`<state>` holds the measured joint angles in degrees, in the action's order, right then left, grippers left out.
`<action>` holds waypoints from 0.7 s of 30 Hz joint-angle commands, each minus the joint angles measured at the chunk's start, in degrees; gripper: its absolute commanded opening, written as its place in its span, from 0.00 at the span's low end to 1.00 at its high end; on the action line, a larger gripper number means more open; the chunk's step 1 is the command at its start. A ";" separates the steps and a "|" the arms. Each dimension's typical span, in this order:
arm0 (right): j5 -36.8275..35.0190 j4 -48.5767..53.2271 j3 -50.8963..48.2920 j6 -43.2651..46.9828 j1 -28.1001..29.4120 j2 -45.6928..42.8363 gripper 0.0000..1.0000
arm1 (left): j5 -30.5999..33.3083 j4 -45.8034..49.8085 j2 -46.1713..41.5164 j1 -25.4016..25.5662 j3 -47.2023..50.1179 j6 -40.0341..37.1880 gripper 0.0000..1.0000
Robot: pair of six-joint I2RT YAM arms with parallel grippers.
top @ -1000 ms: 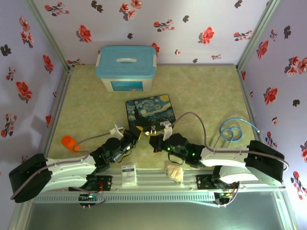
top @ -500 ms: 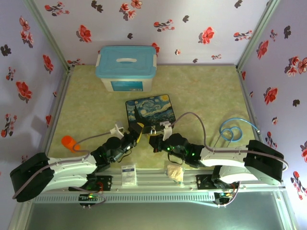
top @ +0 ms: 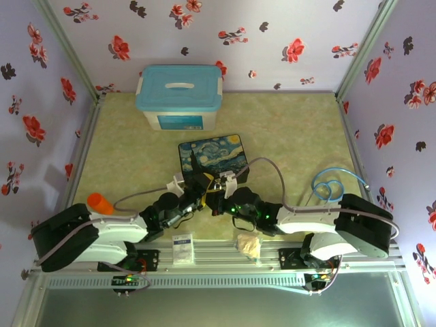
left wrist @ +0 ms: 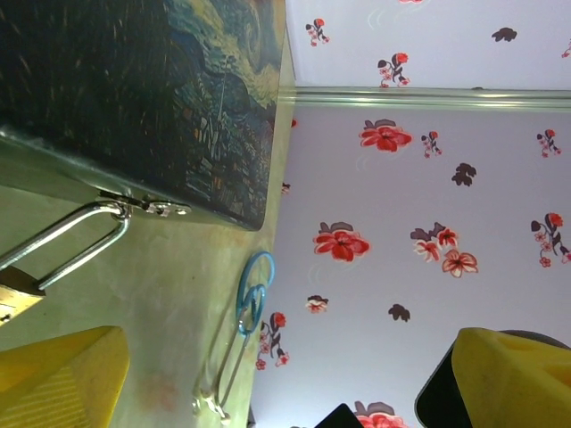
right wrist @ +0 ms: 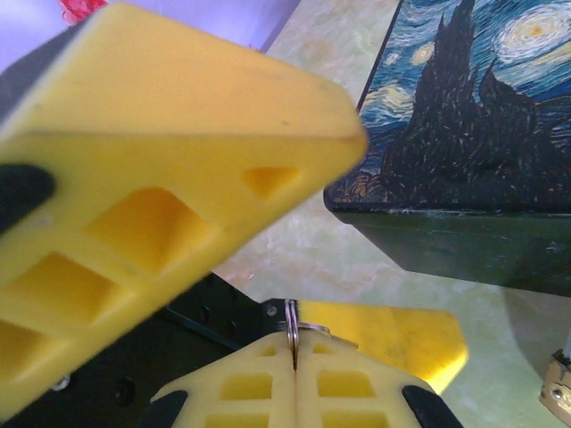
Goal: Unlock the padlock with the key
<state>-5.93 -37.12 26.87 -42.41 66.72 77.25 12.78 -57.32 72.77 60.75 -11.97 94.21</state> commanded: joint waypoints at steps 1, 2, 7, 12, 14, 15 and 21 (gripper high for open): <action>0.53 -2.64 1.84 0.57 0.28 1.09 0.00 | -0.98 -6.91 2.59 0.76 -0.48 2.79 0.94; 0.78 -2.60 2.10 0.58 0.33 1.48 0.00 | -0.96 -8.33 3.40 0.70 -0.19 3.21 0.93; 0.38 -4.37 0.66 -1.03 0.77 2.42 0.00 | 0.31 -12.37 4.88 0.69 0.37 2.83 0.77; -0.54 -4.89 -1.32 -1.64 1.06 1.42 0.00 | 0.87 -11.47 4.59 0.80 -0.05 1.86 0.63; -1.18 -4.59 -1.89 -1.58 1.12 0.63 0.00 | 1.44 -11.08 4.41 0.90 0.10 1.78 0.63; -1.50 -4.11 -1.94 -1.45 1.11 0.25 0.00 | 1.51 -10.98 4.48 0.88 0.10 1.70 0.63; -1.99 -1.77 -2.18 -0.72 1.07 -1.52 0.00 | 1.82 -11.25 5.21 0.77 0.60 1.55 0.56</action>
<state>-6.44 -40.56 25.47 -43.09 67.31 77.08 13.06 -66.06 77.56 61.41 -11.94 96.99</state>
